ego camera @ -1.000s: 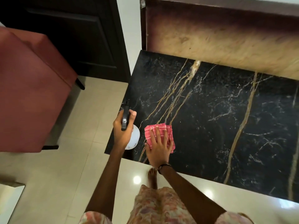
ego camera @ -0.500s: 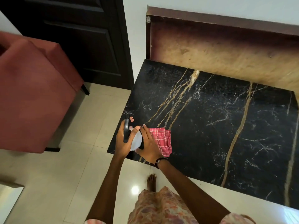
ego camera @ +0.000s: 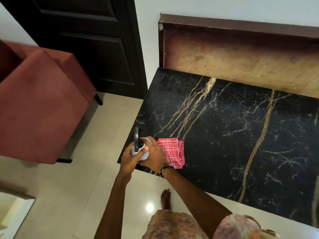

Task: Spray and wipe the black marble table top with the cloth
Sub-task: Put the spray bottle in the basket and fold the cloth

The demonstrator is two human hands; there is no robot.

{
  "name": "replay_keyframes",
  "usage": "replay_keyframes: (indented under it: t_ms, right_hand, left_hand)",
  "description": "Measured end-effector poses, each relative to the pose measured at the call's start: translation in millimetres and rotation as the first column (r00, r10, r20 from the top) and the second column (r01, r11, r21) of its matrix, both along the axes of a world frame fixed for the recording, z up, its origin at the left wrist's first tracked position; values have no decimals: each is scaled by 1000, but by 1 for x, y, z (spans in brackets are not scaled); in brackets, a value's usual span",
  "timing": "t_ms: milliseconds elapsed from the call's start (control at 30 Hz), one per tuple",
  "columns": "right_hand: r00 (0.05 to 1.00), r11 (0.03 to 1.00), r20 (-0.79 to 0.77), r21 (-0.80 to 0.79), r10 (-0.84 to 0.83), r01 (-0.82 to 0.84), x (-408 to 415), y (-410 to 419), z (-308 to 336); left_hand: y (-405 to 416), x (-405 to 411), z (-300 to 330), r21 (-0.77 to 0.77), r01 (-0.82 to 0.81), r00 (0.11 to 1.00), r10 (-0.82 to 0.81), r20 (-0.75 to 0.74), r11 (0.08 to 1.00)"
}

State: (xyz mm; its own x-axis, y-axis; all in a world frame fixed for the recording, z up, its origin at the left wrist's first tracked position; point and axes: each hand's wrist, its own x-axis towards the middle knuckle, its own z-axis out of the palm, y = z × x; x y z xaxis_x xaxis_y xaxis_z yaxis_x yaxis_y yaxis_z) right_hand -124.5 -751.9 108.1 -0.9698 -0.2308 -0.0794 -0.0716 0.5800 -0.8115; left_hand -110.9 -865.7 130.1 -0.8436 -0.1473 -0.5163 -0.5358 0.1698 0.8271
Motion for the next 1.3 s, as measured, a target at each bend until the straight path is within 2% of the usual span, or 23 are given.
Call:
replay_keyframes:
  t_ms: [167, 300, 500, 633, 967, 1100, 1300]
  right_hand:
    - [996, 998, -70, -45, -50, 47, 9, 46, 13]
    - [981, 981, -15, -46, -191, 190, 26, 102, 26]
    - [952, 954, -61, -5, -299, 299, 74, 226, 41]
    - [929, 930, -66, 20, -365, 367, 116, 309, 47]
    - [819, 822, -93, 6, -566, 569, 205, 485, 70]
    - [764, 769, -102, -17, -638, 640, 221, 548, 69]
    - [731, 735, -98, 0, -675, 678, 225, 644, 62]
  left_hand:
    - [35, 5, 15, -10, 62, 995, -62, -81, 998]
    - [88, 12, 29, 13, 140, 984, -137, -113, 990]
    - [194, 48, 54, 107, 296, 940, -270, -209, 949]
    - [272, 77, 54, 155, 372, 916, -335, -223, 915]
    - [455, 128, 59, 178, 585, 806, -542, -239, 791]
    - [523, 130, 54, 178, 649, 758, -609, -231, 740]
    - [618, 126, 46, 235, 716, 698, -673, -244, 657]
